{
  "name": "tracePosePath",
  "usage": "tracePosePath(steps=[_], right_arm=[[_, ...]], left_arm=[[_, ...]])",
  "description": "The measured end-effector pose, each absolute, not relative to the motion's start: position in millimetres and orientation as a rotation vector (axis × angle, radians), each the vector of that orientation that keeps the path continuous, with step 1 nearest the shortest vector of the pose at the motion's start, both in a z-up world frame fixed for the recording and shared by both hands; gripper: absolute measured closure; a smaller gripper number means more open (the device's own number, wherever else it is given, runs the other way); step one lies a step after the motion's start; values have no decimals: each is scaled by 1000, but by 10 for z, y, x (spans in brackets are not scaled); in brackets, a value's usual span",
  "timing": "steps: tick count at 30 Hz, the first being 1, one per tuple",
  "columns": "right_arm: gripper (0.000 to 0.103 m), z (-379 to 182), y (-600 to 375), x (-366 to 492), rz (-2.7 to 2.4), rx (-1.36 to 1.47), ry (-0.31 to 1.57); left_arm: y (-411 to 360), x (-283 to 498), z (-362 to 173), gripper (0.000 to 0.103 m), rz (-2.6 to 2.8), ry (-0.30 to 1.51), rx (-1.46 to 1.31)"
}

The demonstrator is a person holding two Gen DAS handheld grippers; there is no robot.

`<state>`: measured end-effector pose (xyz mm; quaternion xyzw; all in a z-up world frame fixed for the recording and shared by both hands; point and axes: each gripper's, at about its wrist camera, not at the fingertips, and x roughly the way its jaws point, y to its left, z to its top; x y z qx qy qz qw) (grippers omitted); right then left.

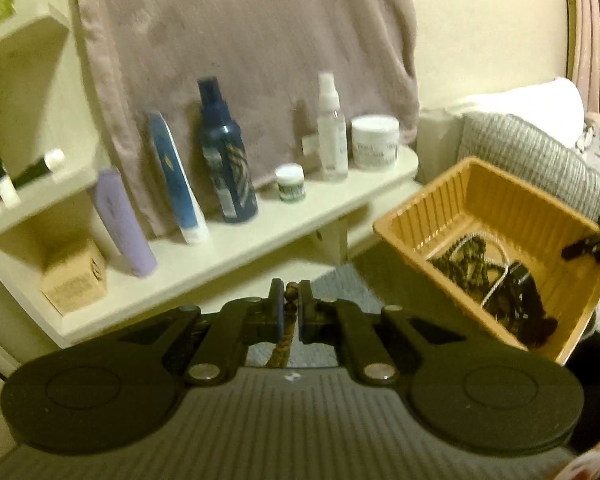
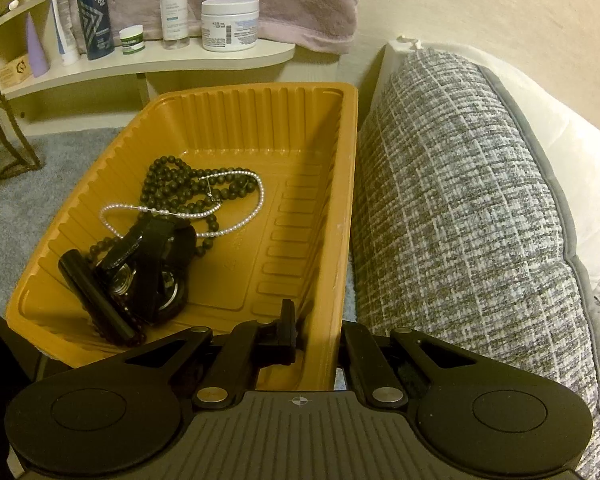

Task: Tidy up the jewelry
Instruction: 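Lift the wooden bead strand with the left gripper and lower it into the tray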

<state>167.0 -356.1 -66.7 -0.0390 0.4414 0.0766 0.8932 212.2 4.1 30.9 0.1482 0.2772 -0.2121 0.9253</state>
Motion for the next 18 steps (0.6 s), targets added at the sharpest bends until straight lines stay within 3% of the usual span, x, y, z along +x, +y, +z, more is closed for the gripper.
tracePosePath(steps=[18], right_arm=[[99, -651, -3560, 1676, 161, -87, 912]], left_arm=[[3, 2060, 890, 98, -495, 476, 282]])
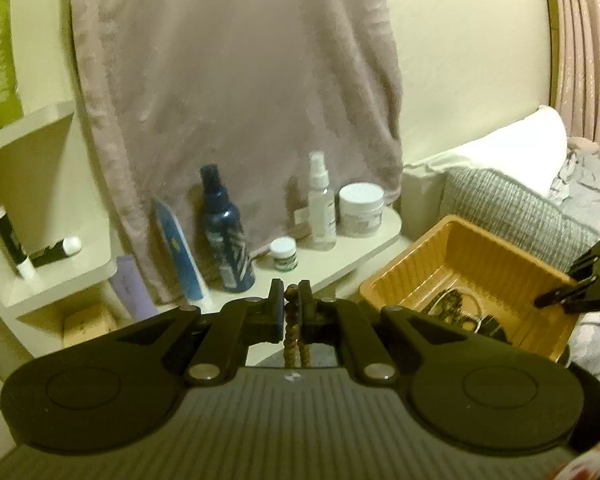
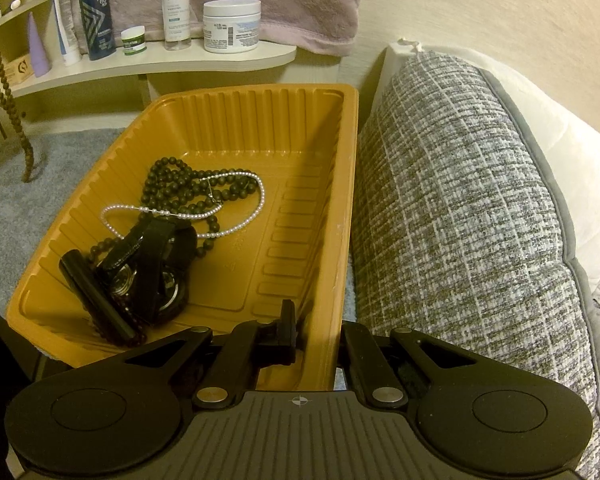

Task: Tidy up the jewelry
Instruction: 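Lift the wooden bead strand with the left gripper and lower it into the tray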

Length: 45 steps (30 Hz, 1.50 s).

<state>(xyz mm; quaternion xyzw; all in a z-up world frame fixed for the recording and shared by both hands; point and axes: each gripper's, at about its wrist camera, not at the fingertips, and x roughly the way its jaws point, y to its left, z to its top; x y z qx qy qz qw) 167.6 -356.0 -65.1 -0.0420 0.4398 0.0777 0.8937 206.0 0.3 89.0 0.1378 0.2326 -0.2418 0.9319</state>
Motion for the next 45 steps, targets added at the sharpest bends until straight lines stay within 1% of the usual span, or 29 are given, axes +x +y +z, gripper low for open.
tracePosePath(steps=[13, 27, 32, 45], right_arm=[[99, -654, -3562, 1677, 162, -87, 911], [99, -650, -3560, 1674, 163, -84, 912], [99, -652, -3563, 1676, 164, -79, 910], [99, -659, -3579, 1671, 168, -73, 913]], left_arm=[[-358, 1988, 1190, 97, -602, 413, 288], [-992, 1919, 1571, 97, -771, 318, 272], [-1249, 1934, 1492, 97, -817, 336, 285], [-1565, 2059, 937, 97, -863, 488, 330]])
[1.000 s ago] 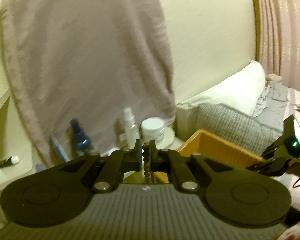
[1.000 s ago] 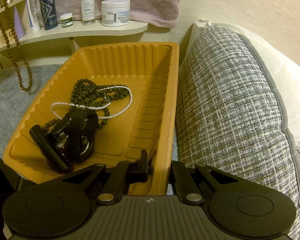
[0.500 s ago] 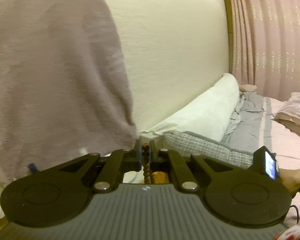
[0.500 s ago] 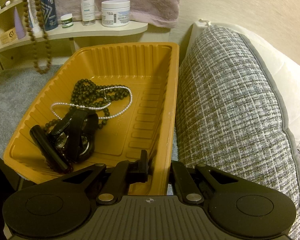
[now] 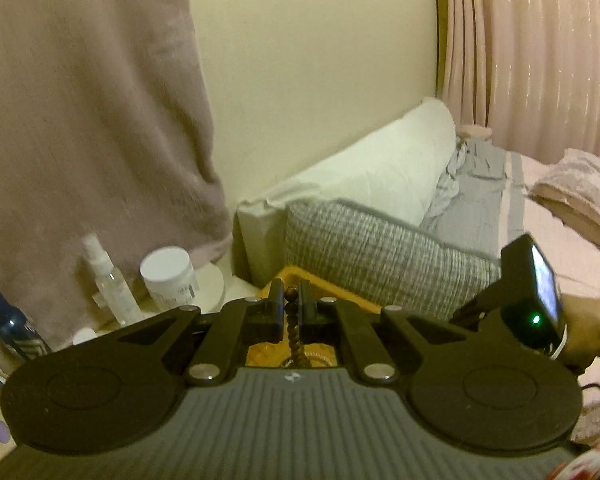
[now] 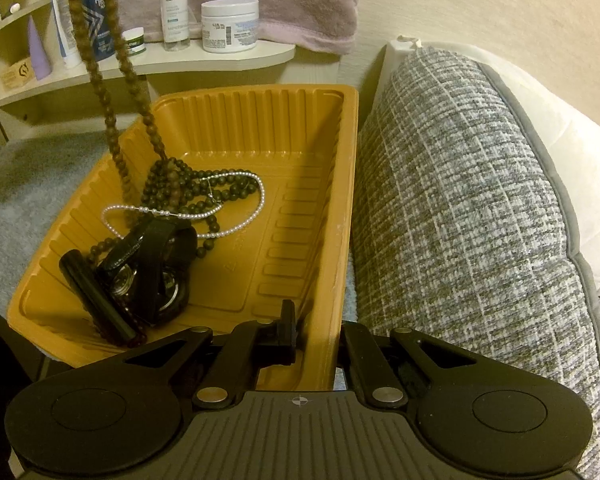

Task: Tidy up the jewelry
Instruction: 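Lift the wooden bead strand with the left gripper and lower it into the tray, then open the left gripper over the tray and withdraw it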

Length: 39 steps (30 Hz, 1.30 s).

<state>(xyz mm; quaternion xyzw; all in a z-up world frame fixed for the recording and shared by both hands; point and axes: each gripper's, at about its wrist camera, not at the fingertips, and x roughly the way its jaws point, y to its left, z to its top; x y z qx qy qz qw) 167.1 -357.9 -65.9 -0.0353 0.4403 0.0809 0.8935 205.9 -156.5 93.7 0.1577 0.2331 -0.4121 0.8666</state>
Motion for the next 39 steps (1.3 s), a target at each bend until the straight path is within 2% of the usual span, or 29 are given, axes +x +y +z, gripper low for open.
tracePosePath(steps=[23, 31, 32, 34, 39], right_arm=[[99, -661, -3577, 1674, 168, -74, 914], [99, -670, -3572, 1671, 167, -72, 914], [99, -668, -3575, 1672, 167, -71, 914], [99, -669, -3574, 1670, 167, -71, 915], [99, -669, -3577, 1669, 167, -70, 915]], left_arm=[[-1782, 2112, 88, 97, -868, 671, 422], [-1787, 2097, -9, 97, -860, 692, 428], [-1785, 2097, -8, 95, -858, 693, 426], [-1767, 2096, -2, 75, -844, 690, 415], [-1657, 2099, 6, 73, -791, 681, 393]])
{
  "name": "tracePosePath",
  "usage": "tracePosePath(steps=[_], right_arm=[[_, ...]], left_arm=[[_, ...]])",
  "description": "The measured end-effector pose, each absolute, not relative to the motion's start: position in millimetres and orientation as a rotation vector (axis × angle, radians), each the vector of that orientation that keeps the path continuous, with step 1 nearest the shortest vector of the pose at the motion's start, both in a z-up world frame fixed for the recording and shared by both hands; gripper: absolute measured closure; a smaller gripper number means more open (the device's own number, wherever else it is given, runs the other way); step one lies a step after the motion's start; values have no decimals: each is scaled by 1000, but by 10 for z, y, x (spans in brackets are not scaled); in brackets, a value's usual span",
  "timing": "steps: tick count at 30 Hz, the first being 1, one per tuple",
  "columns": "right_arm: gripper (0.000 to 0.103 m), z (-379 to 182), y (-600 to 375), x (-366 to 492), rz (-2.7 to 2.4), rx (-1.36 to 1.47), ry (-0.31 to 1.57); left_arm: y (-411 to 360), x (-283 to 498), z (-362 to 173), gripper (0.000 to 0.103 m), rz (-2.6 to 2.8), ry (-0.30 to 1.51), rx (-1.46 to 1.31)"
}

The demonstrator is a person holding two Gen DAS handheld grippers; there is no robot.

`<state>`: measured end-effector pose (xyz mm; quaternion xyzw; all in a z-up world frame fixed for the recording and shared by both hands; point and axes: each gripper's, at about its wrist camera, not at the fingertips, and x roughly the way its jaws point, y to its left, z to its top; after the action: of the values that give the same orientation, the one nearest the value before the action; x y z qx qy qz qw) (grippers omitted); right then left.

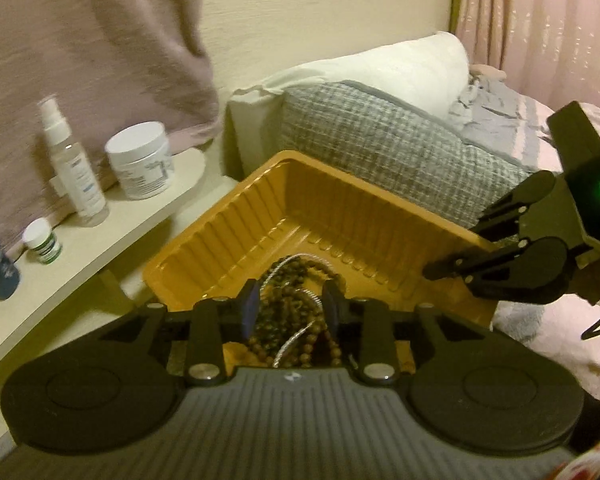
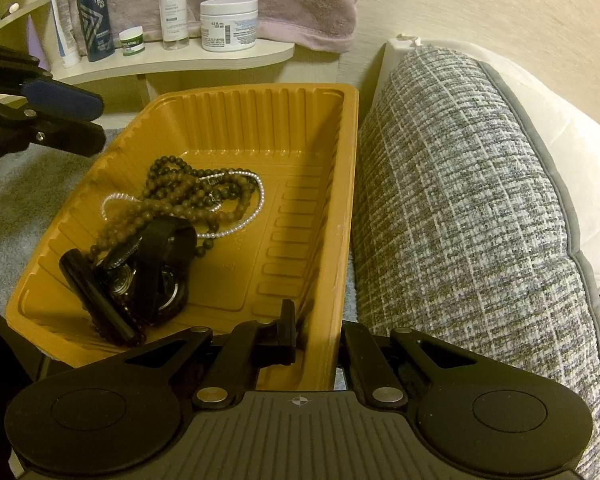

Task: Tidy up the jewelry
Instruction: 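Open the left gripper over the tray and withdraw it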

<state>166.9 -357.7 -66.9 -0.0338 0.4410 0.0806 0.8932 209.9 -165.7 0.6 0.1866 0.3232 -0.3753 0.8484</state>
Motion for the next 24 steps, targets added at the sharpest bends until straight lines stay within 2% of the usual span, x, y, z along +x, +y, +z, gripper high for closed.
tracePosePath(steps=[17, 24], right_arm=[[99, -668, -3577, 1666, 166, -74, 913], [99, -669, -3582, 1669, 170, -71, 913]], left_arm=[[-1259, 1864, -181, 63, -695, 710, 393], [-1134, 1801, -246, 53, -651, 724, 369]])
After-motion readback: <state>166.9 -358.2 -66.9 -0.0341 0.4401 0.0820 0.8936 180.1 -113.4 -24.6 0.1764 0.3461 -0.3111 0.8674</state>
